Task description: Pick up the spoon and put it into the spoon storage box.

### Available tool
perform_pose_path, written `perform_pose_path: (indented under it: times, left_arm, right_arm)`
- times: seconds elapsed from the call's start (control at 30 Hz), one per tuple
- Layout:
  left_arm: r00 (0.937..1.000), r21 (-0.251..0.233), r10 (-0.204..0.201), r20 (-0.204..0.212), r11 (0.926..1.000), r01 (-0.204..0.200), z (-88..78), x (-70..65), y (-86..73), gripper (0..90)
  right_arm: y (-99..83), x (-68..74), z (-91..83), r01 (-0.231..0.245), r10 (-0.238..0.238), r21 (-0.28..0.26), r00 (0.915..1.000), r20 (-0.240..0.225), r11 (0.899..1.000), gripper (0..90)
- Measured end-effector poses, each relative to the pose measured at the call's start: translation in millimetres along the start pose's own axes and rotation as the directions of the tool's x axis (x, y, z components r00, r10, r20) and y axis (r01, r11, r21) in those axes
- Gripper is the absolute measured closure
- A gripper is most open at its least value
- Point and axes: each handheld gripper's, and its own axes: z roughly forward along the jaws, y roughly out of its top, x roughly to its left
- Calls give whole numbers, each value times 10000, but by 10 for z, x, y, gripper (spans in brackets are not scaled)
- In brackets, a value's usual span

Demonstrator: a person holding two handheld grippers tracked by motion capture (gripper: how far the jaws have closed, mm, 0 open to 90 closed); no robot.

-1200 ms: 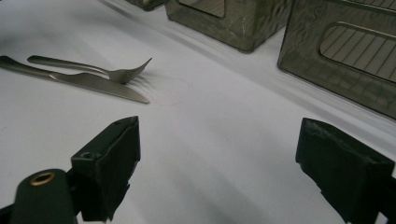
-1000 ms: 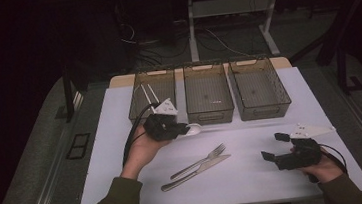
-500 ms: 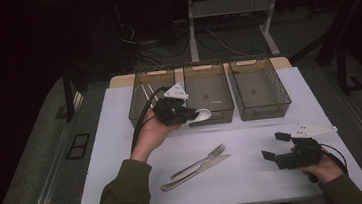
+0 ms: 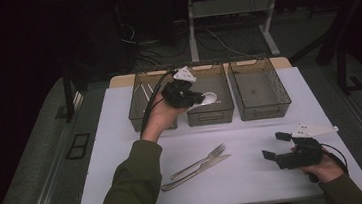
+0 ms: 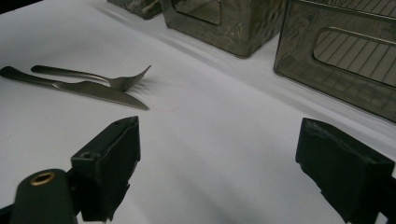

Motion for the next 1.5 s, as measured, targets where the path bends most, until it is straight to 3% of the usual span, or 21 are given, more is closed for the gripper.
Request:
perform_pose_path:
  times: [0.13,0.4,0.6,0.8,0.93,1.1,1.27,1.37,1.4,1.5]
  left_arm:
    - [9999,46,30,-99,10000,-29,83,60,49,828]
    - [9993,-87,-339,-135,9994,337,338,116,90,828]
    - [9995,162,-251,-180,9995,253,501,153,120,828]
    - [9987,323,-482,-137,9983,486,637,192,93,827]
    - [9975,298,-708,-4,9970,708,699,182,73,827]
    - [9994,665,-342,87,9972,336,743,161,72,821]
    - [9991,786,-380,163,9962,366,772,151,59,794]
    - [9974,444,-668,258,9969,656,774,134,62,775]
    - [9988,595,-403,262,9975,387,755,145,70,771]
    - [9988,560,-398,275,9977,382,735,127,82,738]
  right_arm:
    - [0,0,0,-18,18,-5,10000,3,10000,137]
    - [1,-1,-5,-98,98,-49,9999,-51,9999,137]
    - [3,-3,-8,-117,117,-77,9999,-36,9999,137]
    - [2,-4,-13,-70,69,-90,10000,-49,9999,137]
    - [1,-6,-14,-95,94,-87,9999,-63,9999,137]
    - [2,-4,-12,-65,65,-76,10000,-57,9999,137]
    - [1,-4,-11,-37,36,-82,10000,-50,10000,137]
    - [0,-3,-10,-29,29,-79,10000,-55,10000,137]
    - [1,-3,-10,-27,27,-77,10000,-62,10000,137]
    - [1,-1,-11,-44,43,-70,10000,-72,10000,137]
